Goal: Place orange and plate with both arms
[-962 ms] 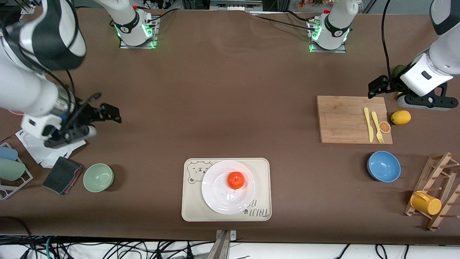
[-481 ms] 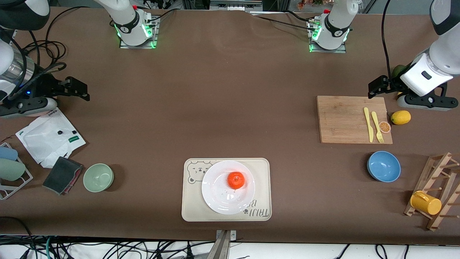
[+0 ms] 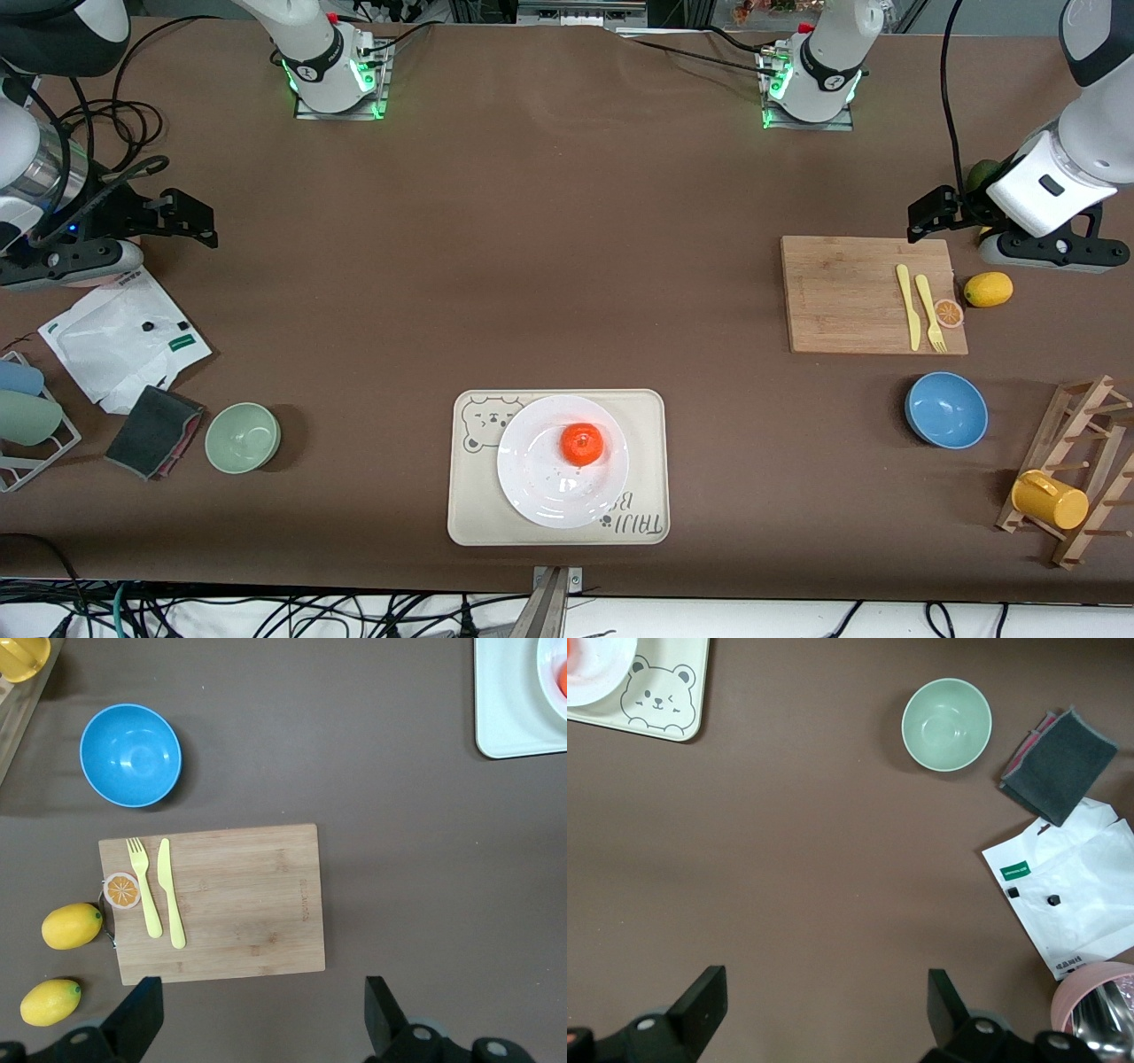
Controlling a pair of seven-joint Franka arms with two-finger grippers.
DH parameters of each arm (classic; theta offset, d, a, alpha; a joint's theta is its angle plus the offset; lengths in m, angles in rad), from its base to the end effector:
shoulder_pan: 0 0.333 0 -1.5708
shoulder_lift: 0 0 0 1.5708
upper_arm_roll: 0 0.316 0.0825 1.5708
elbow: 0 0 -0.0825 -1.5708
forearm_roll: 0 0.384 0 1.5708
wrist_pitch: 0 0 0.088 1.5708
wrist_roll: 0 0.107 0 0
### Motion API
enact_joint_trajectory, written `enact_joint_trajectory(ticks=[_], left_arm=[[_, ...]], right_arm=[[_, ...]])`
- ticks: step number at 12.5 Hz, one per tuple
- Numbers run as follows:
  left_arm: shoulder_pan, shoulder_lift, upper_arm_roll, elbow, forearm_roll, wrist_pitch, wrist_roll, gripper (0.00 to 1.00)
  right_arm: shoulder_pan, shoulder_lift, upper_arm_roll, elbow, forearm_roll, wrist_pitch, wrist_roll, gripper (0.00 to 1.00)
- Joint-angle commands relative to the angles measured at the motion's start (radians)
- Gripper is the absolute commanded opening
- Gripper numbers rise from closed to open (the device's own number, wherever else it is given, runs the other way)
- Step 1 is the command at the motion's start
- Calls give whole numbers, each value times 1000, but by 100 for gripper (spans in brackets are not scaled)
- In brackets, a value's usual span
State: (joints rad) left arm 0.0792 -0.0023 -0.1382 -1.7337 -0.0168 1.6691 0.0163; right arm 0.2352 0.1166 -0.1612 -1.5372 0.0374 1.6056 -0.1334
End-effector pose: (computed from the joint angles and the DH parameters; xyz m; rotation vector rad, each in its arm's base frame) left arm 0.5541 -0.0344 0.5569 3.1230 -0.1142 -0.0979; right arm 0.5883 0.0527 0.5774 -3.1042 -0.3207 0.0720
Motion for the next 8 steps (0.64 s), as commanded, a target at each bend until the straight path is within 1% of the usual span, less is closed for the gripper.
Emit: enact_joint_trajectory(ticks=[1, 8], left_arm=[[11, 7, -6, 19, -32, -17, 7, 100], [11, 7, -8, 19, -32, -17, 7, 100]], right_arm=[[-63, -25, 72, -9, -19, -10, 11, 100], [-77, -37, 80, -11, -20, -18, 12, 100]])
